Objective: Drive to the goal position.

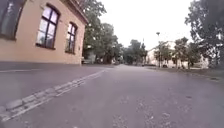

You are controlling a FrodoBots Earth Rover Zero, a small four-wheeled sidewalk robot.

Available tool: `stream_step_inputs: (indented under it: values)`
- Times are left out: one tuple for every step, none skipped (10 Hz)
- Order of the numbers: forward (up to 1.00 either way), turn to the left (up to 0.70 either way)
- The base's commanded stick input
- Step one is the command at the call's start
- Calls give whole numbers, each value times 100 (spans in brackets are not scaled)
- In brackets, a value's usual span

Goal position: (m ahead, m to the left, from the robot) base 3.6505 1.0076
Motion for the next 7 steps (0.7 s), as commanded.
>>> stream_step_inputs:
  values:
    - [45,0]
    - [45,0]
    - [45,0]
    - [45,0]
    - [45,0]
    - [45,0]
    - [45,0]
